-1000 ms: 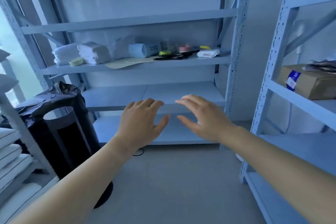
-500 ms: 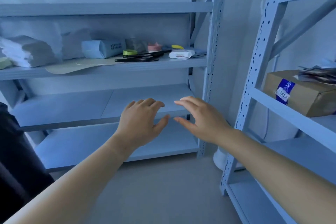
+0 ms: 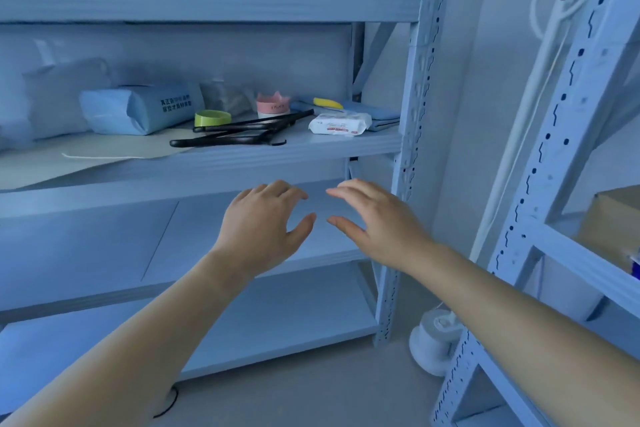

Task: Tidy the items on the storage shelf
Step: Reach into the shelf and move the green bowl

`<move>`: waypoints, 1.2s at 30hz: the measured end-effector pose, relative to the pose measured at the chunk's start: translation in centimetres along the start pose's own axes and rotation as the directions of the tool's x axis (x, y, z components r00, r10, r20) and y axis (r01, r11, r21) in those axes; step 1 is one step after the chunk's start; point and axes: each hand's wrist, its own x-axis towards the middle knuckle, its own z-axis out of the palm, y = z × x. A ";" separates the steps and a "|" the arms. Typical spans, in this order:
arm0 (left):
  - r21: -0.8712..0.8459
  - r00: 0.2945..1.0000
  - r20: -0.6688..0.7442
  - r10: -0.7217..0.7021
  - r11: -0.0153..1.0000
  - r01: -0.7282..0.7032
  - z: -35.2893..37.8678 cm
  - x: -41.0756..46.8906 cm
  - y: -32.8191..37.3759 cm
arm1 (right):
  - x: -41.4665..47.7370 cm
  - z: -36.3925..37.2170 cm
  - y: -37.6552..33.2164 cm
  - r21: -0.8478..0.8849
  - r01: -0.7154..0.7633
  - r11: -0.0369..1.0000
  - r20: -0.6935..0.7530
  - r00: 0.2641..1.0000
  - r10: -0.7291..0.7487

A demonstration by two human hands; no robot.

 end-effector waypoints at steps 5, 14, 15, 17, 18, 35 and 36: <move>0.012 0.999 0.047 0.018 1.000 -0.019 4.4 4.9 -1.9 | 4.5 2.4 4.6 -0.018 -0.012 1.000 0.003 1.000 0.012; 0.033 0.998 0.038 -0.059 0.998 0.057 11.7 16.3 -4.8 | 14.0 7.2 14.3 0.017 0.053 0.998 0.026 0.998 -0.054; 0.031 0.997 0.029 -0.068 0.997 0.067 12.4 18.0 -4.9 | 15.3 7.4 15.6 0.022 0.063 0.998 0.025 0.998 -0.063; 0.036 0.998 0.015 -0.069 0.997 0.068 13.7 21.4 -4.9 | 17.8 7.6 18.3 0.030 0.077 0.997 0.006 0.997 -0.078; 0.042 0.998 0.009 -0.068 0.997 0.067 14.4 22.9 -5.0 | 19.0 7.7 19.7 0.033 0.080 0.996 -0.005 0.997 -0.080; 0.130 0.966 -0.057 -0.251 0.958 0.256 19.6 35.3 -10.8 | 34.1 14.0 29.2 0.152 0.251 0.956 -0.014 0.968 -0.252; 0.133 0.964 -0.066 -0.259 0.955 0.266 19.7 35.6 -11.4 | 34.9 14.3 29.2 0.160 0.262 0.952 -0.020 0.965 -0.262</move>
